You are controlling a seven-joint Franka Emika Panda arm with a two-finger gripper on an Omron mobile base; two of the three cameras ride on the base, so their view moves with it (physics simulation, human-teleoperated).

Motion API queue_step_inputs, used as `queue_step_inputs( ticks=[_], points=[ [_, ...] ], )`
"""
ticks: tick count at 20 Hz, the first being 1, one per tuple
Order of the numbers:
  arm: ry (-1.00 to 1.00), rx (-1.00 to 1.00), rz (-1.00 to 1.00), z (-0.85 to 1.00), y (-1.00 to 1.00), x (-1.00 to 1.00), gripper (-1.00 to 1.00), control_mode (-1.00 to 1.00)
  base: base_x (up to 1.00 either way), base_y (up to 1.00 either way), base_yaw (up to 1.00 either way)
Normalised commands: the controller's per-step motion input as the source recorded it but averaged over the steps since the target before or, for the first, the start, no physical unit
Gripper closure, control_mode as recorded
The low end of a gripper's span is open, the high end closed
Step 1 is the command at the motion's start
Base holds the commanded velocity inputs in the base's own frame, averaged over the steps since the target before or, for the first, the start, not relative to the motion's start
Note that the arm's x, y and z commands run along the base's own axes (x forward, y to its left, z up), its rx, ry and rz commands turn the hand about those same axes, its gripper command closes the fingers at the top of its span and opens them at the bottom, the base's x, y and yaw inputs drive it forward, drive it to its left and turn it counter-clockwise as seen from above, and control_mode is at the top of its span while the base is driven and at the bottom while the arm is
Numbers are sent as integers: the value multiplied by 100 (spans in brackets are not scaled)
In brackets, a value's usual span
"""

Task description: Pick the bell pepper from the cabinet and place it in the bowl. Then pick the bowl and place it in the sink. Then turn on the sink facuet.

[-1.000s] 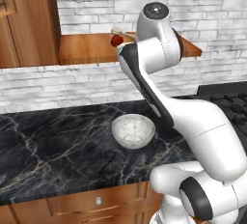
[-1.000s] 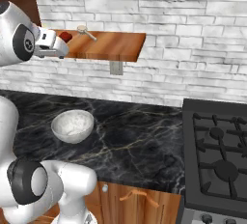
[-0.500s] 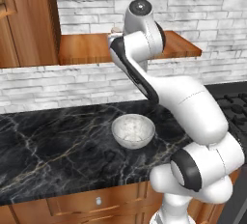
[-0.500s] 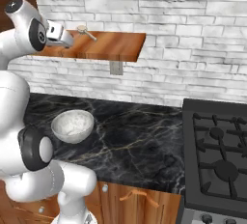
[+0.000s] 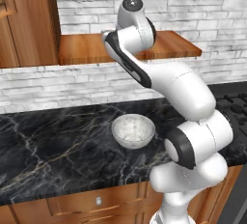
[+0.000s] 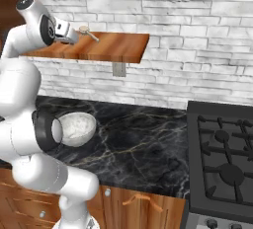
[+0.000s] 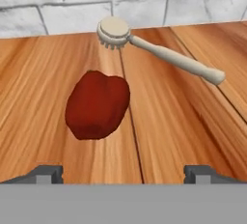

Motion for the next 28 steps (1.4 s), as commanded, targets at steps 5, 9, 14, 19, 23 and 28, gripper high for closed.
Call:
queue_step_inputs(
  ticks=[5,9,14,19,23,28],
  points=[
    [0,0,0,-5,9,44,-100,-100,0,0,0],
    [0,0,0,-2,2,13,-100,-100,0,0,0],
    [0,0,0,-13,0,22,-100,-100,0,0,0],
    [0,2,0,-16,0,4,-100,-100,0,0,0],
    [0,1,0,-7,0,0,100,-100,0,0,0],
    [2,0,0,0,-1,2,100,-100,0,0,0]
  ],
)
